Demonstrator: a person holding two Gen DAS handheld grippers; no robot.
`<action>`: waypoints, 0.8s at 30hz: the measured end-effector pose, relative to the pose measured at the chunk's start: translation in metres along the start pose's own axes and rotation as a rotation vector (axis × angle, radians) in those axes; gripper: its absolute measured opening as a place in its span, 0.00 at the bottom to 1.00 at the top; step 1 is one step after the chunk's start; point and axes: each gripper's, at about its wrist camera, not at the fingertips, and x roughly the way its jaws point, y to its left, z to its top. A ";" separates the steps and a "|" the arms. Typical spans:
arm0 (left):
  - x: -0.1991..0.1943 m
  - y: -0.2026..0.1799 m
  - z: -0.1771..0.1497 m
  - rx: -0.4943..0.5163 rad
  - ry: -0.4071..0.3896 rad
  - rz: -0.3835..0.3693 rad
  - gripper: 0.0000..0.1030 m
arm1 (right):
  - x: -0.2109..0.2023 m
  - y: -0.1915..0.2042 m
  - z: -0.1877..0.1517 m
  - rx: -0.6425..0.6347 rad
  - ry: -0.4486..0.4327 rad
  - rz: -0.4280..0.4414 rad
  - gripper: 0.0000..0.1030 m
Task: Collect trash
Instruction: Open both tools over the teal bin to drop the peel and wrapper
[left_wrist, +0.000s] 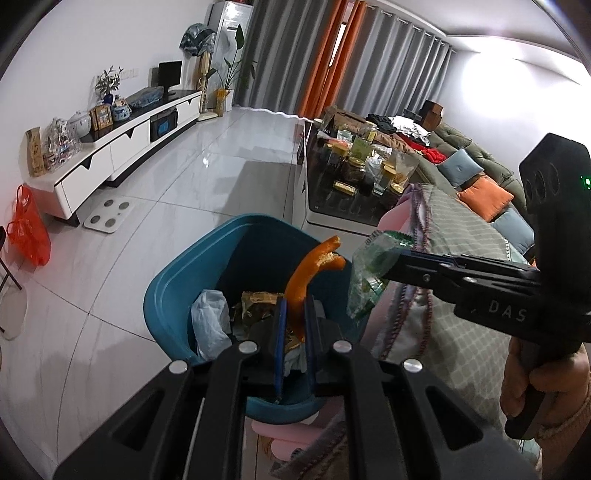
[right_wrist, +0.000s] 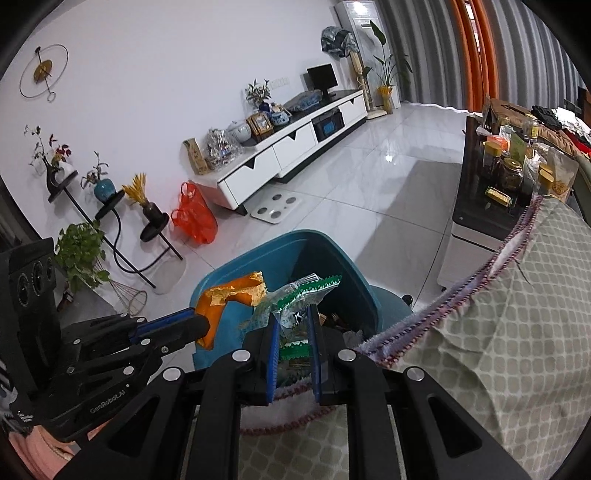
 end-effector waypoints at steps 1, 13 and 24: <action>0.002 0.002 0.000 -0.005 0.007 0.000 0.10 | 0.002 0.000 0.000 -0.002 0.006 -0.002 0.14; 0.020 0.019 -0.002 -0.040 0.048 0.005 0.11 | 0.026 -0.001 0.007 0.012 0.063 -0.022 0.20; 0.028 0.026 -0.004 -0.063 0.051 0.007 0.24 | 0.027 -0.002 0.007 0.034 0.057 -0.020 0.25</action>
